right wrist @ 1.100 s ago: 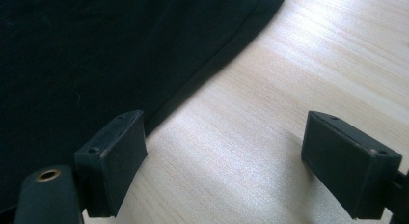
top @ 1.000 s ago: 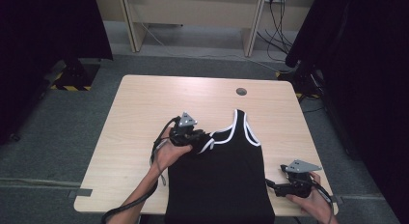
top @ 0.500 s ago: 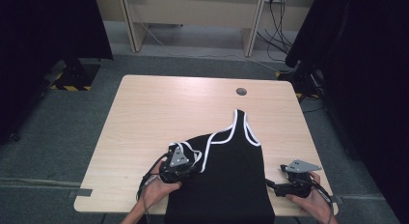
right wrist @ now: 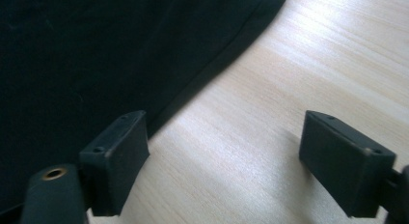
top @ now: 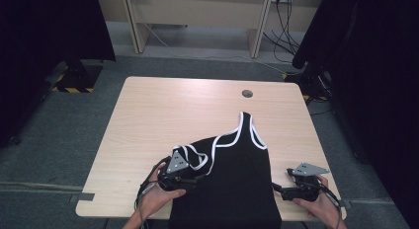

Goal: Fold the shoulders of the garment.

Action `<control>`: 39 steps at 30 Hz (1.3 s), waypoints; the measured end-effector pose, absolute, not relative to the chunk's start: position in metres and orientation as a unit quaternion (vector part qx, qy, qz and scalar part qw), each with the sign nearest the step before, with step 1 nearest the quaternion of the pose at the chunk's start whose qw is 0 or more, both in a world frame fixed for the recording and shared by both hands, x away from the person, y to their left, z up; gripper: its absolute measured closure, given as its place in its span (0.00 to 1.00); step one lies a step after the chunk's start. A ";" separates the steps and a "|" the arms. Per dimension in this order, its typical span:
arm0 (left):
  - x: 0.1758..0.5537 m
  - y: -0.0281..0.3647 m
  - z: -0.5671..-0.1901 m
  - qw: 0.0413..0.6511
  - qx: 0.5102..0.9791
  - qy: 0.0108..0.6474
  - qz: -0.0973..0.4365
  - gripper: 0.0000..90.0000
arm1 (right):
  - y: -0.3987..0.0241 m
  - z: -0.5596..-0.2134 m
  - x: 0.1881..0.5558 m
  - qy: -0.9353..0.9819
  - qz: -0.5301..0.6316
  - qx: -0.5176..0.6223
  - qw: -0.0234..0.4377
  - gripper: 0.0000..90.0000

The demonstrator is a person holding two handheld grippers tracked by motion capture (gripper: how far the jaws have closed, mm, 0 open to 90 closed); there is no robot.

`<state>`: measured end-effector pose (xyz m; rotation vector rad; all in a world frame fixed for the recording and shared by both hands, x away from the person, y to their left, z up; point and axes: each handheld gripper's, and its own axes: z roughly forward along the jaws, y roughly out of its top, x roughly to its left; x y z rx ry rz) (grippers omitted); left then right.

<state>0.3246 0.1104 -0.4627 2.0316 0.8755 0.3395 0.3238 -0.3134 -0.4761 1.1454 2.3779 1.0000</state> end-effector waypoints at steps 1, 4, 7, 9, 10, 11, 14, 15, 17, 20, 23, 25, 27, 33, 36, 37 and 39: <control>0.325 0.112 -0.465 0.433 0.816 0.357 0.135 0.30 | -0.313 -0.475 0.325 0.832 0.351 0.400 0.155 0.22; 0.325 0.117 -0.471 0.421 0.819 0.368 0.128 0.25 | -0.309 -0.469 0.327 0.825 0.367 0.395 0.171 0.22; 0.324 0.118 -0.476 0.405 0.825 0.370 0.136 0.23 | -0.300 -0.462 0.332 0.826 0.374 0.384 0.172 0.23; 0.324 0.118 -0.479 0.393 0.831 0.367 0.142 0.21 | -0.292 -0.461 0.336 0.829 0.374 0.379 0.171 0.23; 0.324 0.118 -0.480 0.388 0.833 0.367 0.144 0.21 | -0.288 -0.461 0.339 0.831 0.374 0.376 0.168 0.24; 0.324 0.117 -0.482 0.384 0.835 0.365 0.146 0.20 | -0.285 -0.462 0.341 0.833 0.373 0.375 0.166 0.24; 0.324 0.115 -0.484 0.381 0.838 0.360 0.154 0.17 | -0.273 -0.465 0.349 0.838 0.370 0.368 0.161 0.26; 0.324 0.115 -0.484 0.381 0.838 0.360 0.155 0.16 | -0.270 -0.466 0.352 0.840 0.368 0.366 0.160 0.26; 0.324 0.115 -0.484 0.381 0.838 0.360 0.153 0.15 | -0.265 -0.467 0.359 0.839 0.367 0.368 0.159 0.27; 0.325 0.114 -0.484 0.380 0.839 0.359 0.152 0.14 | -0.258 -0.470 0.368 0.844 0.363 0.364 0.154 0.28; 0.325 0.114 -0.484 0.380 0.839 0.359 0.152 0.14 | -0.257 -0.477 0.372 0.844 0.357 0.369 0.153 0.25; 0.325 0.114 -0.484 0.380 0.838 0.360 0.153 0.14 | -0.259 -0.478 0.371 0.844 0.360 0.366 0.156 0.25; 0.326 0.111 -0.484 0.377 0.839 0.362 0.153 0.13 | -0.262 -0.478 0.370 0.843 0.360 0.367 0.157 0.25; 0.328 0.102 -0.484 0.372 0.843 0.360 0.149 0.06 | -0.275 -0.478 0.364 0.841 0.359 0.372 0.160 0.25; 0.328 0.101 -0.485 0.372 0.842 0.361 0.148 0.05 | -0.277 -0.478 0.364 0.840 0.359 0.374 0.160 0.25; 0.328 0.101 -0.485 0.373 0.842 0.362 0.148 0.05 | -0.276 -0.477 0.364 0.842 0.357 0.373 0.159 0.25; 0.328 0.101 -0.485 0.372 0.842 0.362 0.148 0.05 | -0.276 -0.475 0.366 0.847 0.351 0.371 0.151 0.25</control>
